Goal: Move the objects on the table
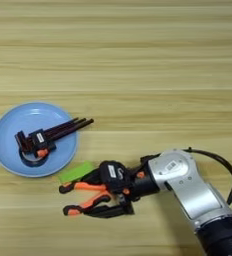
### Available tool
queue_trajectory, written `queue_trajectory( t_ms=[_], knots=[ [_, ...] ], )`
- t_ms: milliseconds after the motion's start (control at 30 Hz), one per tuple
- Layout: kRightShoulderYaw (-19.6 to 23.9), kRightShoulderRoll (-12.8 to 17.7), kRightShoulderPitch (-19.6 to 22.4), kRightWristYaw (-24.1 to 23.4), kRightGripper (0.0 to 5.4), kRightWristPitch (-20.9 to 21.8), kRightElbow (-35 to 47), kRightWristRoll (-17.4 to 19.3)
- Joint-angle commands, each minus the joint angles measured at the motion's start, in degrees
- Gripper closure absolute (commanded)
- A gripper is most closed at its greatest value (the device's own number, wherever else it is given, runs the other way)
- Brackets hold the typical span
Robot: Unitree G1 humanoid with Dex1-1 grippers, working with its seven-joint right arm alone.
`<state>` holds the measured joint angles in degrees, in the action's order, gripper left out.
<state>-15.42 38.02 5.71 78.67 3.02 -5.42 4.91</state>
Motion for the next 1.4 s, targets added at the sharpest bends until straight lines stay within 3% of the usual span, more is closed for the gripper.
queue_trajectory(
  t_ms=[33,333,567,933,1400],
  knots=[
    [3.93,0.42,5.05,-3.62,2.18,-1.43,3.46,2.33],
    [7.41,-0.30,6.72,-4.30,2.25,-5.13,10.28,7.43],
    [8.27,-0.56,7.80,-5.49,2.36,-5.94,11.51,7.36],
    [9.94,-6.70,14.32,-15.67,2.46,-8.05,7.65,6.41],
    [10.75,-10.65,16.30,-20.33,2.49,-11.32,12.28,8.47]
  ],
)
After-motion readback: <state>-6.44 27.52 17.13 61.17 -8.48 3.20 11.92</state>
